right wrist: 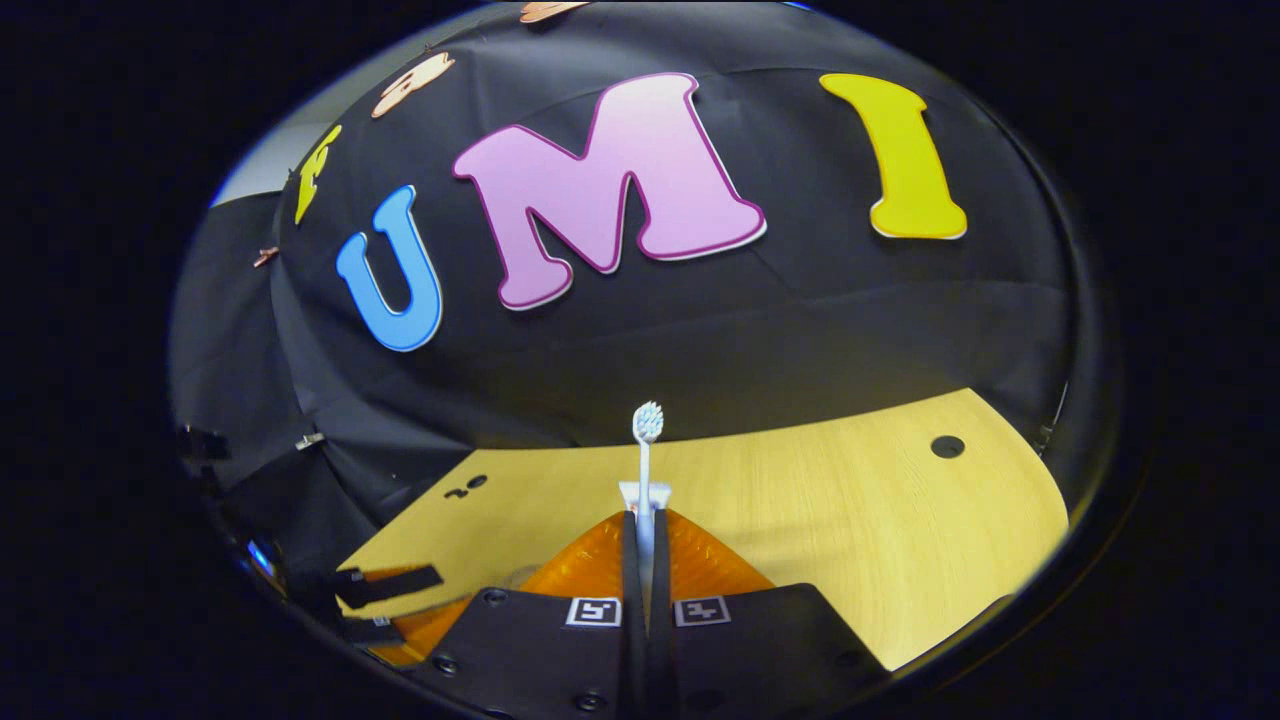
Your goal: Put the toothbrush and toothpaste on the desktop into the cup, then pick up the cup and place it on the coaster on the desktop.
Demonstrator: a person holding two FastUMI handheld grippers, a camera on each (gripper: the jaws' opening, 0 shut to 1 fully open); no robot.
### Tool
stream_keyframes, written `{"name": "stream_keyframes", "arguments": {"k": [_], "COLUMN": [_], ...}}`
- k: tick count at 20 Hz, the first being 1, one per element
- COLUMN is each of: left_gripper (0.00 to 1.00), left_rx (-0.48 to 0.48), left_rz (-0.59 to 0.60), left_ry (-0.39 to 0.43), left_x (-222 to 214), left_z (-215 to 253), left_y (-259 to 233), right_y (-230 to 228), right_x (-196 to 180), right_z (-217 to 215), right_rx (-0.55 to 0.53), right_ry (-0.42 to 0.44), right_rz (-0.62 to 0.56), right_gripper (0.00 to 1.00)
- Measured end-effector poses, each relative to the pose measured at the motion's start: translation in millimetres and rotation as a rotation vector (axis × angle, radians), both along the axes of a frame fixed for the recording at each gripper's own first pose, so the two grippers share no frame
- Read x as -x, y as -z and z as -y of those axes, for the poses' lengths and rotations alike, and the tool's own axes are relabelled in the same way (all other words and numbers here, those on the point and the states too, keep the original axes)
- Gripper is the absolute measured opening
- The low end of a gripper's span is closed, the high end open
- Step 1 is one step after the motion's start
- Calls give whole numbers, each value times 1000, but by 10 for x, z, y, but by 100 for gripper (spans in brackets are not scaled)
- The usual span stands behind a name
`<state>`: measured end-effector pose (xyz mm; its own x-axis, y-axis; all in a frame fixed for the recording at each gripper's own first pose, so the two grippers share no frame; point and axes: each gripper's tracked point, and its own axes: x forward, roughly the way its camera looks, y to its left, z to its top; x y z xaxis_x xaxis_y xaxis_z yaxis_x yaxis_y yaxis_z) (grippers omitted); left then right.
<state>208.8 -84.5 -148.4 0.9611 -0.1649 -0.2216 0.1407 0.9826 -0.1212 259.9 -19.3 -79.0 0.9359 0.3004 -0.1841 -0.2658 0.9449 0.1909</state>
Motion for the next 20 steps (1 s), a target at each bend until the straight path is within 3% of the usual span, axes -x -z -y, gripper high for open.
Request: {"name": "stream_keyframes", "arguments": {"k": [6, 11, 20], "left_gripper": [98, 98, 98], "left_rx": [39, 71, 115], "left_rz": [-92, -73, -25], "left_ry": [-124, -203, -213], "left_x": [421, 456, 324], "left_z": [-396, -645, -584], "left_y": [359, 310, 234], "right_y": [-24, -127, 133], "right_x": [-294, -477, -571], "right_z": [-143, -252, -260], "right_rx": [12, 58, 12], "right_ry": [-15, -32, -22], "right_rz": [85, 228, 300], "right_gripper": [5, 4, 5]}}
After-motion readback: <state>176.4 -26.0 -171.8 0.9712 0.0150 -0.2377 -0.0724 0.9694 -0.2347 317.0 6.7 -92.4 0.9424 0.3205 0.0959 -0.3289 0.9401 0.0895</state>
